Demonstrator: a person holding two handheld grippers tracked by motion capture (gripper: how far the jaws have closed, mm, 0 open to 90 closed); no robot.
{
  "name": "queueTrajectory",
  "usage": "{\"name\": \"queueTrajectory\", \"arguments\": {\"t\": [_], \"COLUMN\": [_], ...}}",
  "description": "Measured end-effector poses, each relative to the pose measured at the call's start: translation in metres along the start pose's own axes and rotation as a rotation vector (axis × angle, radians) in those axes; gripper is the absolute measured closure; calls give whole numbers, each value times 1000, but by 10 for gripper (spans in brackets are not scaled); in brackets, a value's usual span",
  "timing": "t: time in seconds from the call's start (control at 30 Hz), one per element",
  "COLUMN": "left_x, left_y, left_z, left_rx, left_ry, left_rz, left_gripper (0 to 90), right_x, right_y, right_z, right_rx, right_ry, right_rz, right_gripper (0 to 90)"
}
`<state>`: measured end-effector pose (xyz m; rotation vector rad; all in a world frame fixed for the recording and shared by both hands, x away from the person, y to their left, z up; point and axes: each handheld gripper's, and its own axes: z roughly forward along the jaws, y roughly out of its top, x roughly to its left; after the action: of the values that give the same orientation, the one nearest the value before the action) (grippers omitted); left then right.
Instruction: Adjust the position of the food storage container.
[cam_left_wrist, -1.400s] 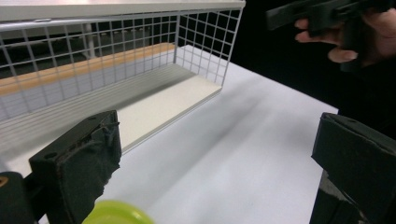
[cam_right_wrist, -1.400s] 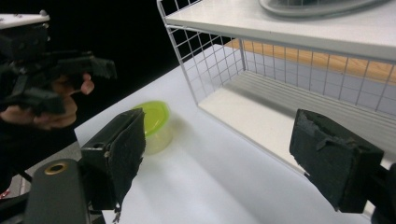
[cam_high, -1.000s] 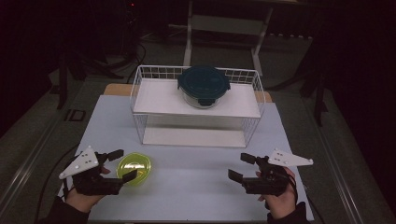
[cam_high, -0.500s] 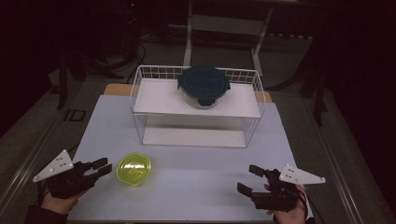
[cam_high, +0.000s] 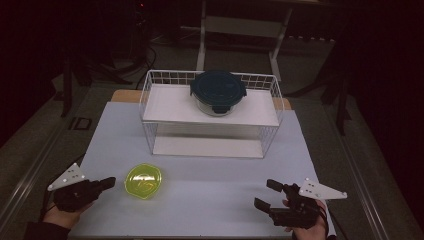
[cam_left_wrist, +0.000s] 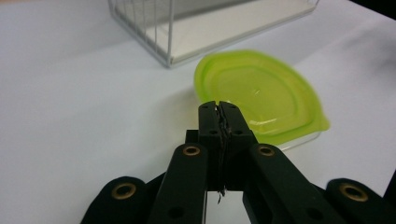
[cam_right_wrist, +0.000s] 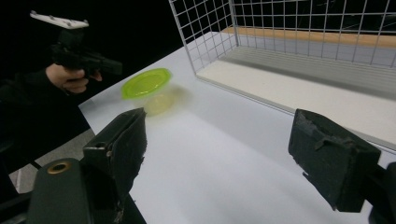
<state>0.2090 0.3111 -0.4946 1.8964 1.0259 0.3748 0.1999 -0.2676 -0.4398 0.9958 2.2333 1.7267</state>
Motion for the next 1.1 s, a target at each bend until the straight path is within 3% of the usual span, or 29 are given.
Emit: {"name": "queueTrajectory", "arguments": {"t": [0.07, 0.2, 0.4, 0.73, 1.1], "left_x": [3, 5, -1, -9, -13], "left_y": [-4, -10, -17, -15, -5], "left_z": [4, 14, 31, 47, 62], "left_rx": [25, 82, 162, 203, 194], "left_ry": [8, -21, -57, -77, -88], "left_rz": [2, -9, 16, 43, 61], "left_gripper": [883, 886, 888, 888, 888], "right_x": [0, 0, -2, -3, -4], "right_y": [0, -1, -3, -3, -3], "right_z": [0, 1, 1, 0, 0], "right_rx": [1, 4, 2, -4, -1], "right_ry": [-1, 4, 3, 2, -1], "right_rz": [-3, -5, 6, 15, 23], "right_gripper": [189, 189, 189, 189, 189]}}
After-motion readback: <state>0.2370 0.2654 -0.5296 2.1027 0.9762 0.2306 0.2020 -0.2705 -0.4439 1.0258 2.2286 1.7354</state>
